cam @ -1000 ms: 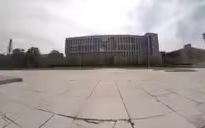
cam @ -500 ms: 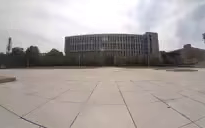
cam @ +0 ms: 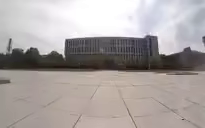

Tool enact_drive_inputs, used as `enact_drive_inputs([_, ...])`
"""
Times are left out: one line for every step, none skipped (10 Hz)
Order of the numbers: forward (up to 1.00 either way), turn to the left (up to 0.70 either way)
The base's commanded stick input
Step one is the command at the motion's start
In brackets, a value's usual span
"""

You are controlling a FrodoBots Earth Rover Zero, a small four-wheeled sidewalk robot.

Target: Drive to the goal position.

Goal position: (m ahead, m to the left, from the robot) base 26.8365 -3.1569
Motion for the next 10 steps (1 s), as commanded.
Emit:
enact_drive_inputs([0.70, 0.00])
enact_drive_inputs([0.70, 0.00])
enact_drive_inputs([0.70, 0.00])
enact_drive_inputs([0.70, 0.00])
enact_drive_inputs([0.70, 0.00])
enact_drive_inputs([0.70, 0.00])
enact_drive_inputs([0.70, 0.00])
enact_drive_inputs([0.70, 0.00])
enact_drive_inputs([0.70, 0.00])
enact_drive_inputs([0.70, 0.00])
